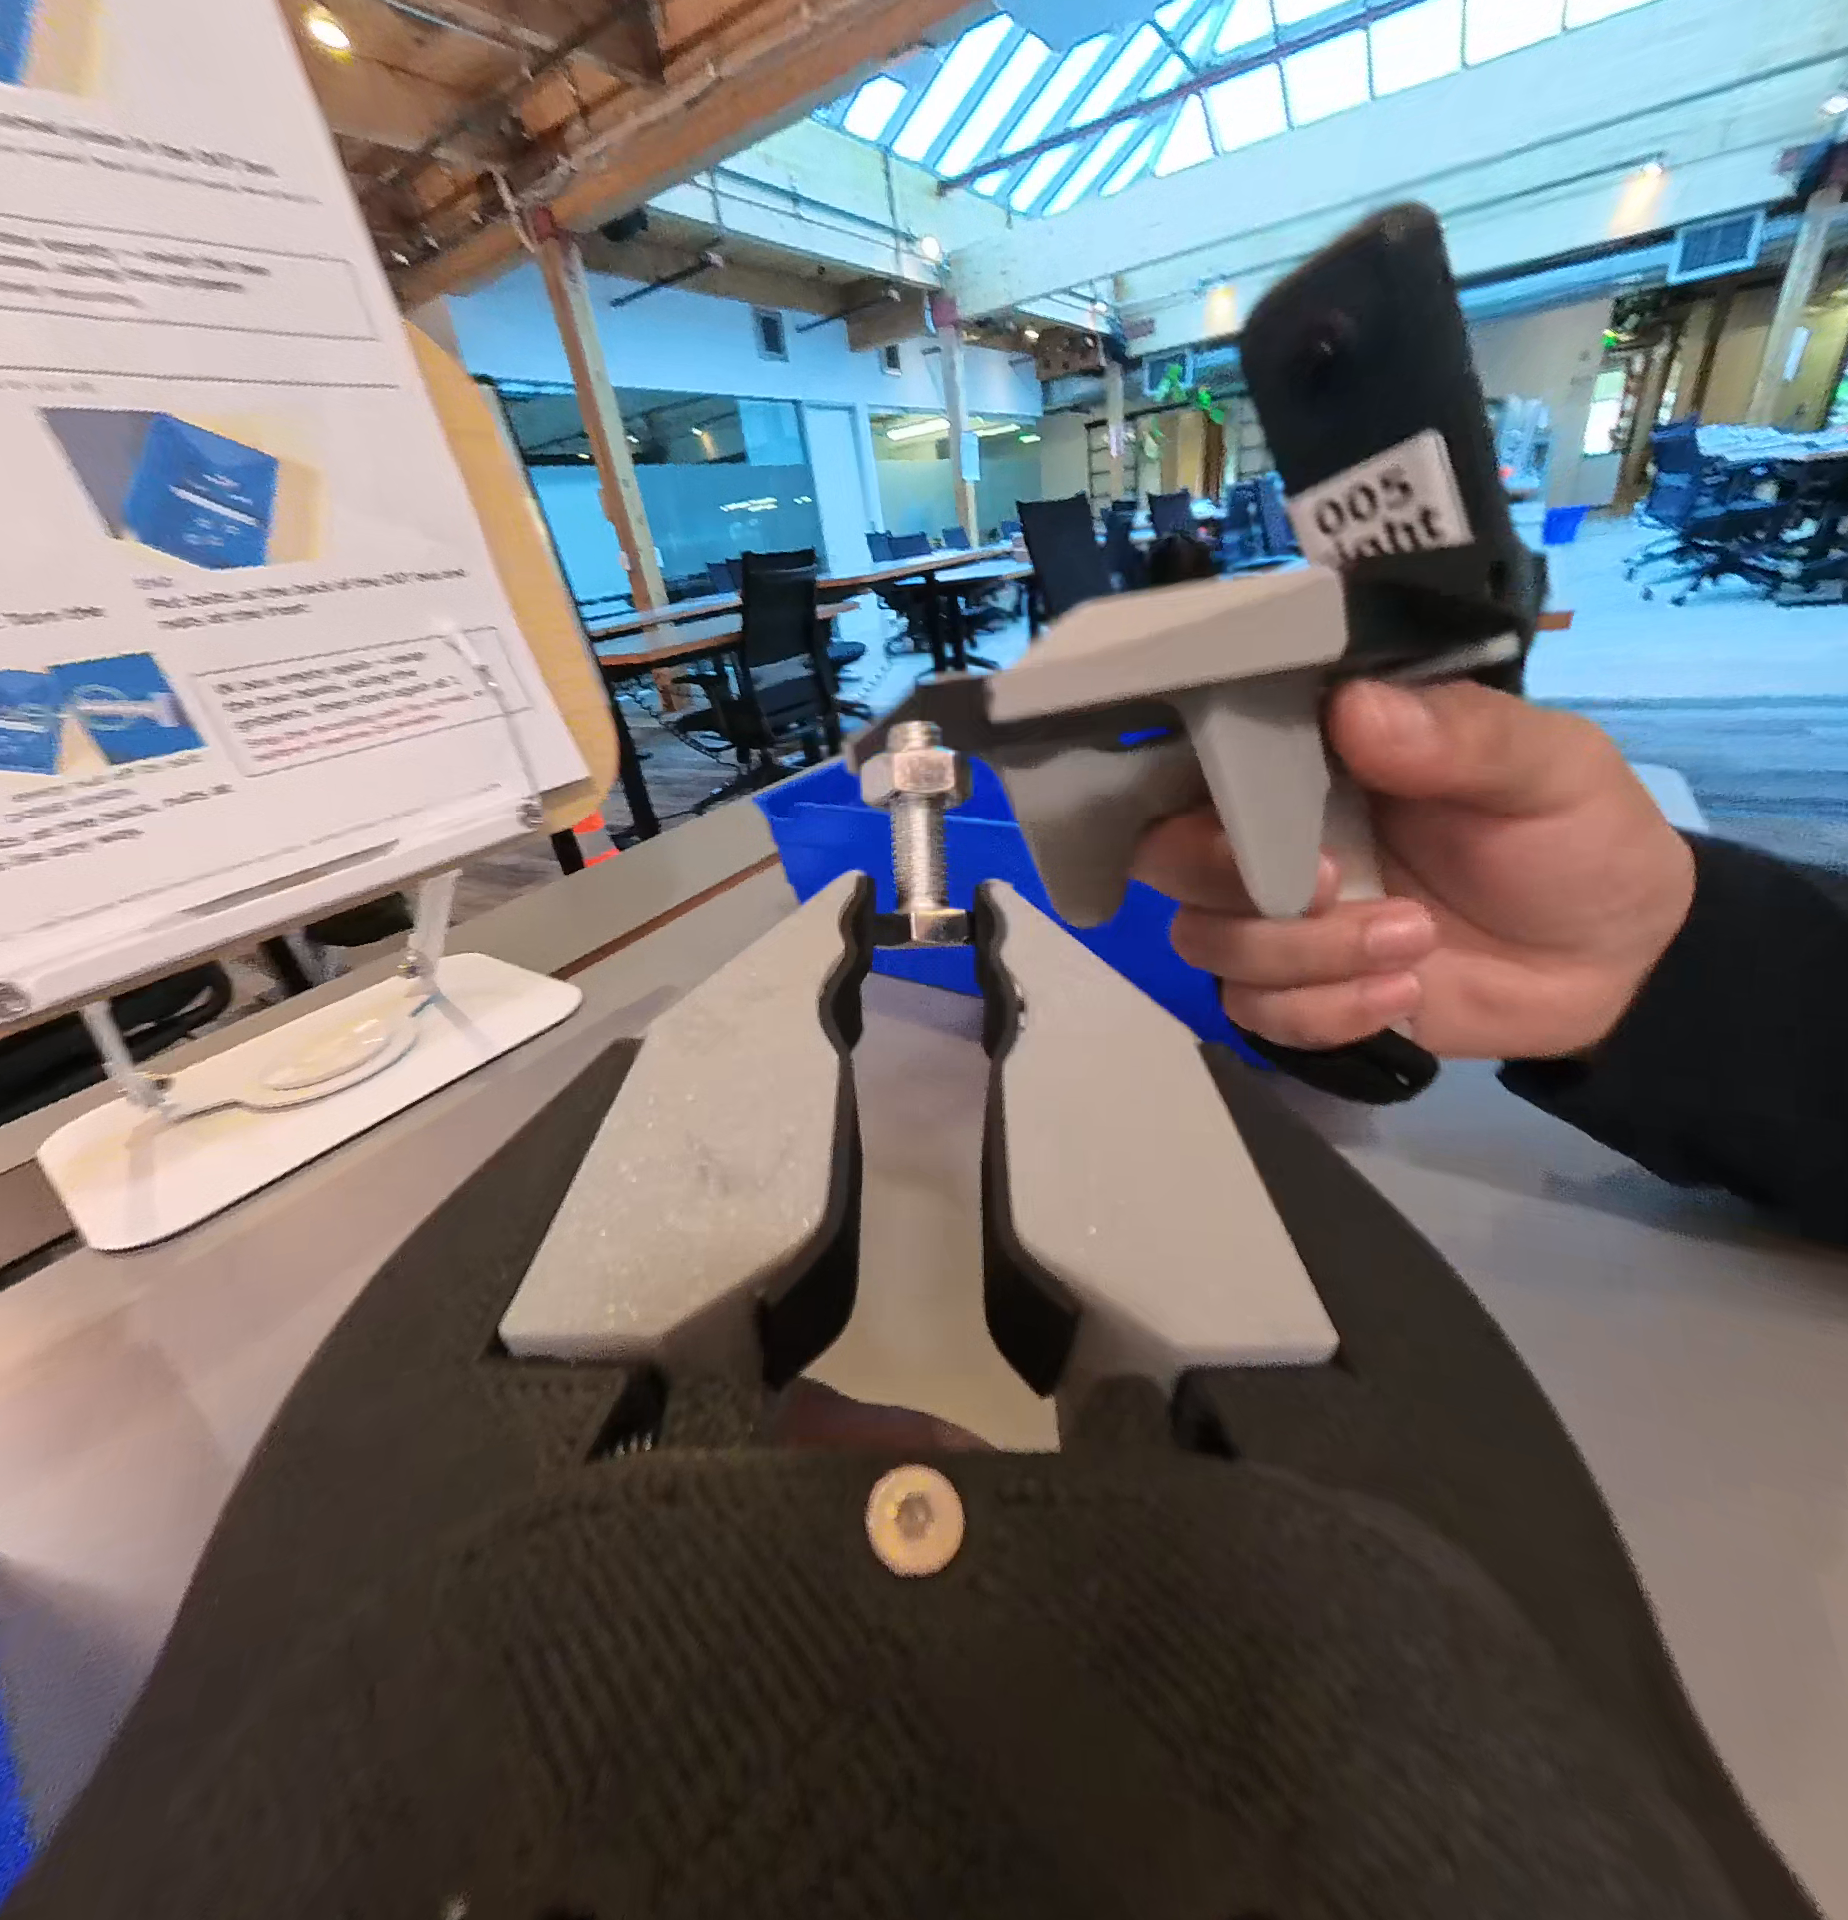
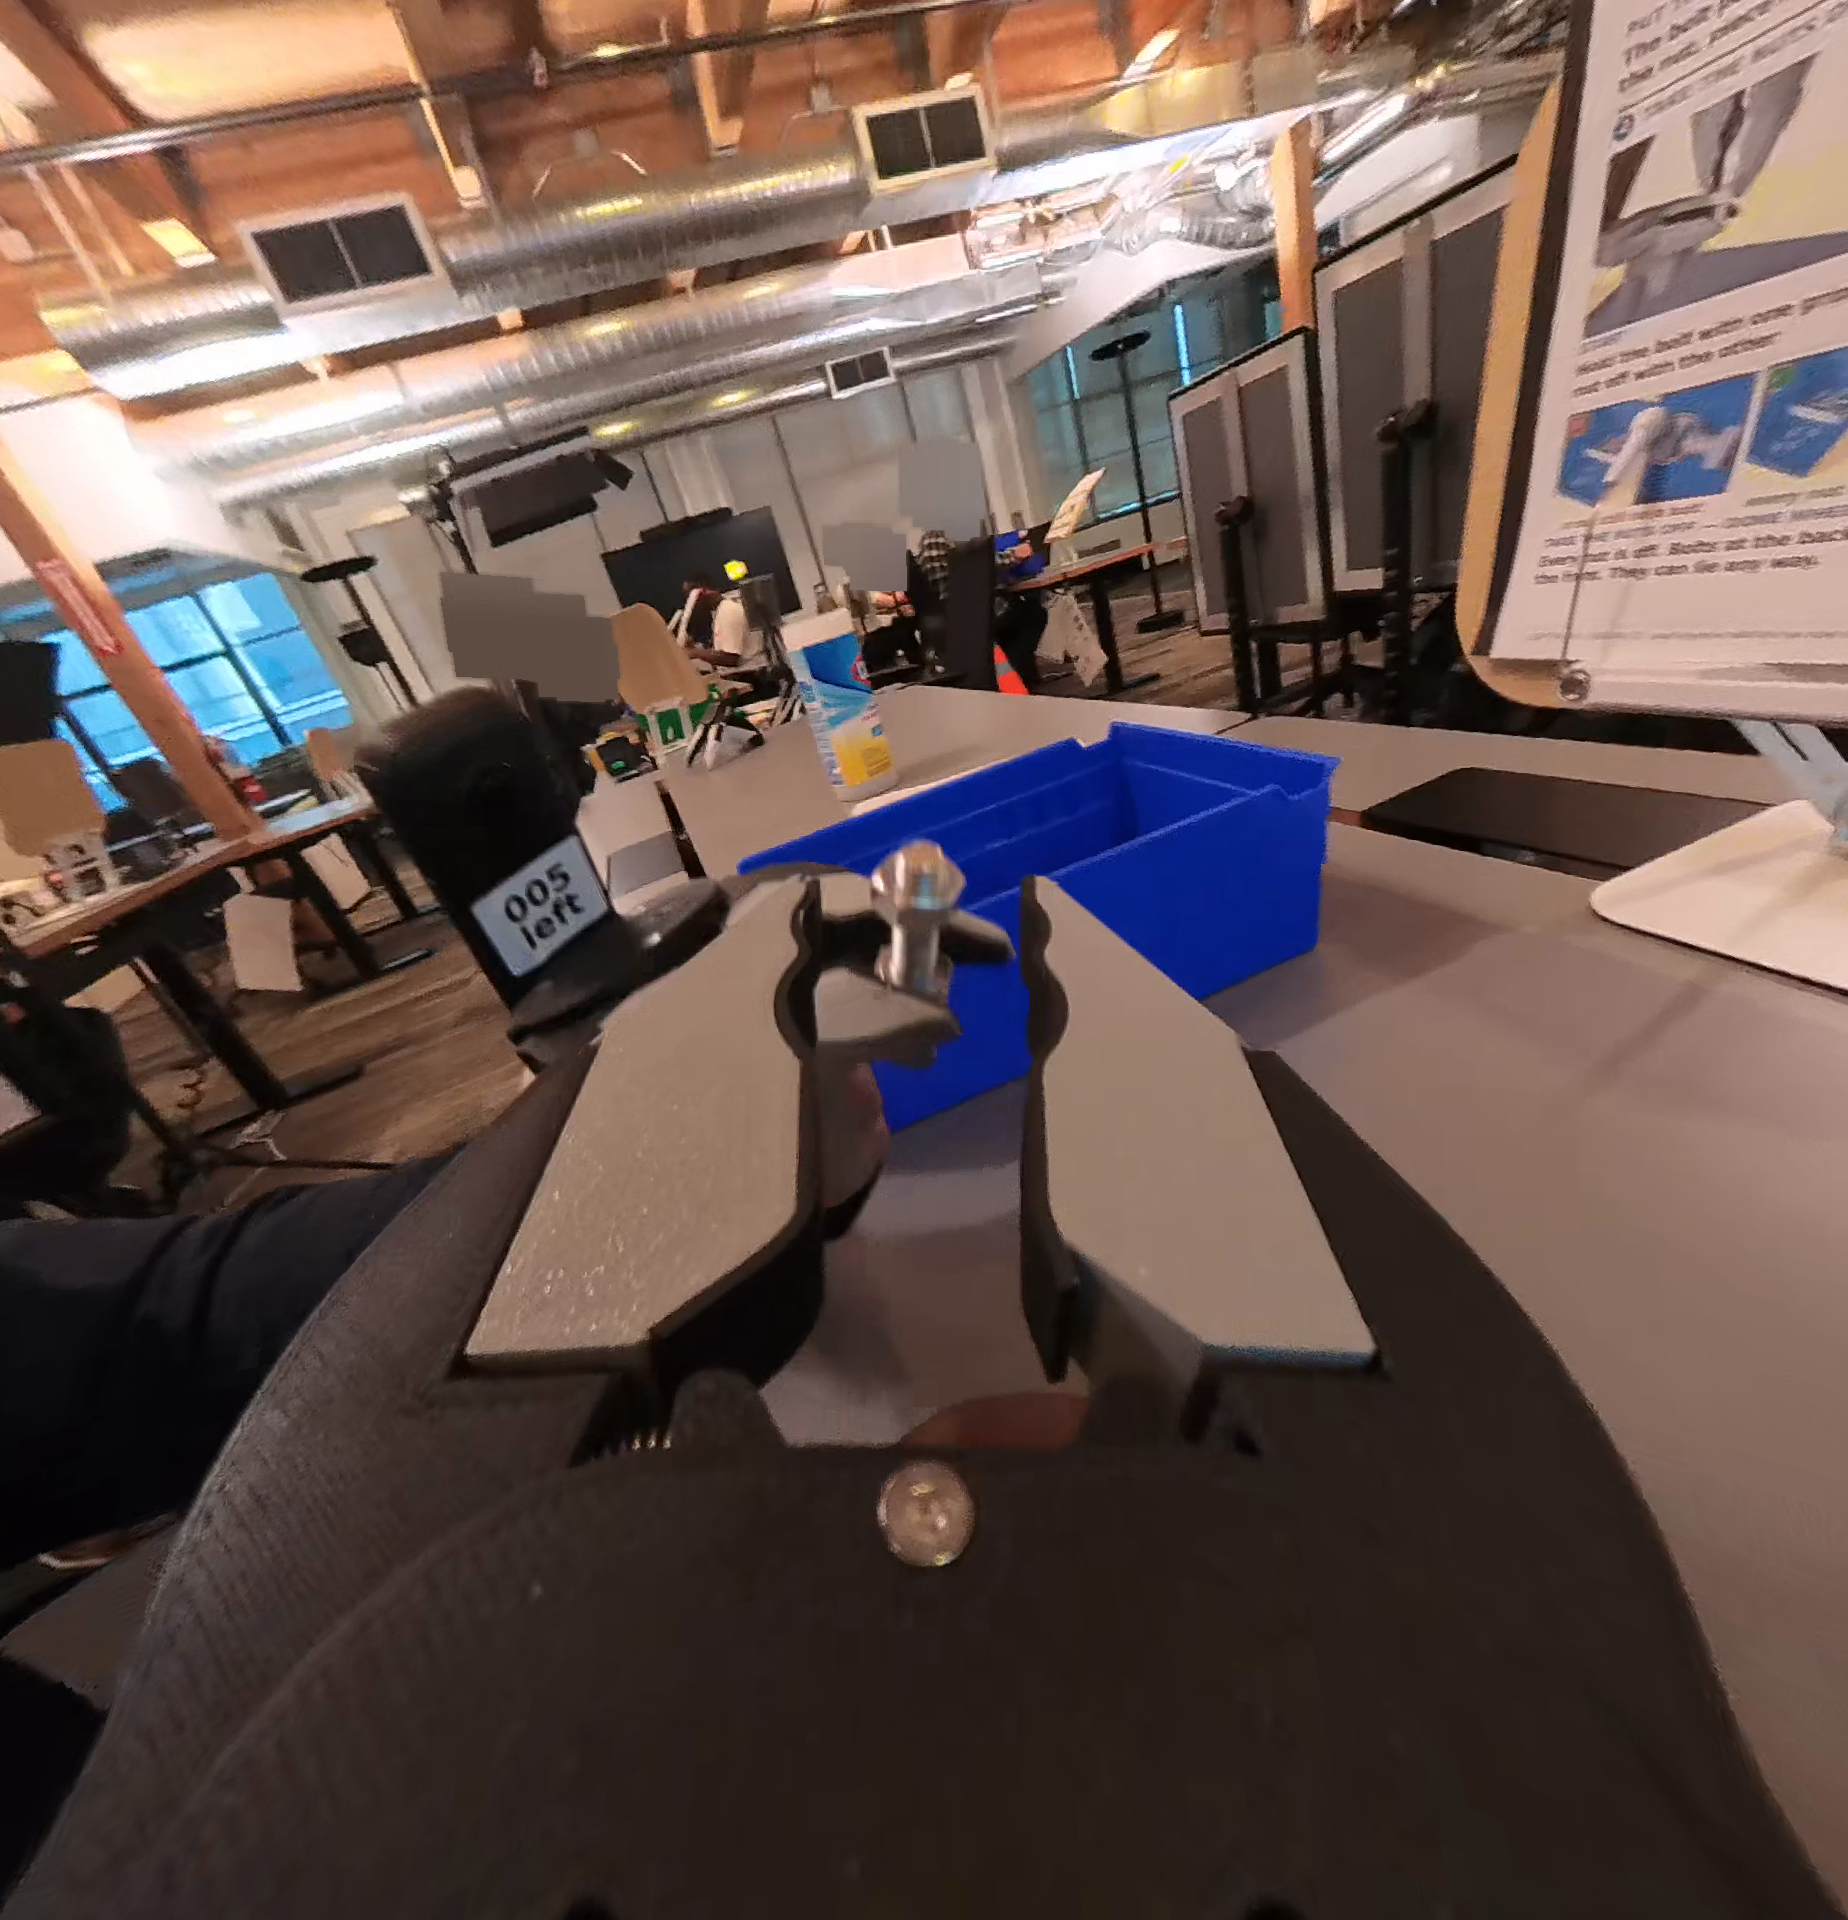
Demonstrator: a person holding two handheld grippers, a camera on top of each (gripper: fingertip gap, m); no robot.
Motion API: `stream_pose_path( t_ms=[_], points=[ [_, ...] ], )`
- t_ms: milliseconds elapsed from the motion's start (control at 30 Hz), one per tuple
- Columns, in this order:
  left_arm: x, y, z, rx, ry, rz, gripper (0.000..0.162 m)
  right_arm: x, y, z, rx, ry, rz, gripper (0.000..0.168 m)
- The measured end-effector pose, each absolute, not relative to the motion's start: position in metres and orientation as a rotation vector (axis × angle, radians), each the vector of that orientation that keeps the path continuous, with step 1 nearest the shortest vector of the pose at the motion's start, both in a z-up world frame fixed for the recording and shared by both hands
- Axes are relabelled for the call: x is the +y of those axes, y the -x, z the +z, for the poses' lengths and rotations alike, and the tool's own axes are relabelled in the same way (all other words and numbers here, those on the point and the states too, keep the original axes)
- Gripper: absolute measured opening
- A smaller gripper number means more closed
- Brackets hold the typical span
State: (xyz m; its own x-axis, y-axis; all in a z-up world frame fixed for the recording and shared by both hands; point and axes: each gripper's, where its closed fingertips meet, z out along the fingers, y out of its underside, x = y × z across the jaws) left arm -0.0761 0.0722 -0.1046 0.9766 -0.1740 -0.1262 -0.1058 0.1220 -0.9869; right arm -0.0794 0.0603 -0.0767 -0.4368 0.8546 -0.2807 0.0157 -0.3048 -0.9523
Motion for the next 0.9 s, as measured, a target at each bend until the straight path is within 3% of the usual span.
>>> stream_pose_path(
  t_ms=[900],
  points=[
    [0.082, 0.067, -0.119, 0.227, 1.508, -0.082, 0.017, 0.049, 0.086, -0.096, -1.422, 1.098, 1.746, 0.029]
  ],
)
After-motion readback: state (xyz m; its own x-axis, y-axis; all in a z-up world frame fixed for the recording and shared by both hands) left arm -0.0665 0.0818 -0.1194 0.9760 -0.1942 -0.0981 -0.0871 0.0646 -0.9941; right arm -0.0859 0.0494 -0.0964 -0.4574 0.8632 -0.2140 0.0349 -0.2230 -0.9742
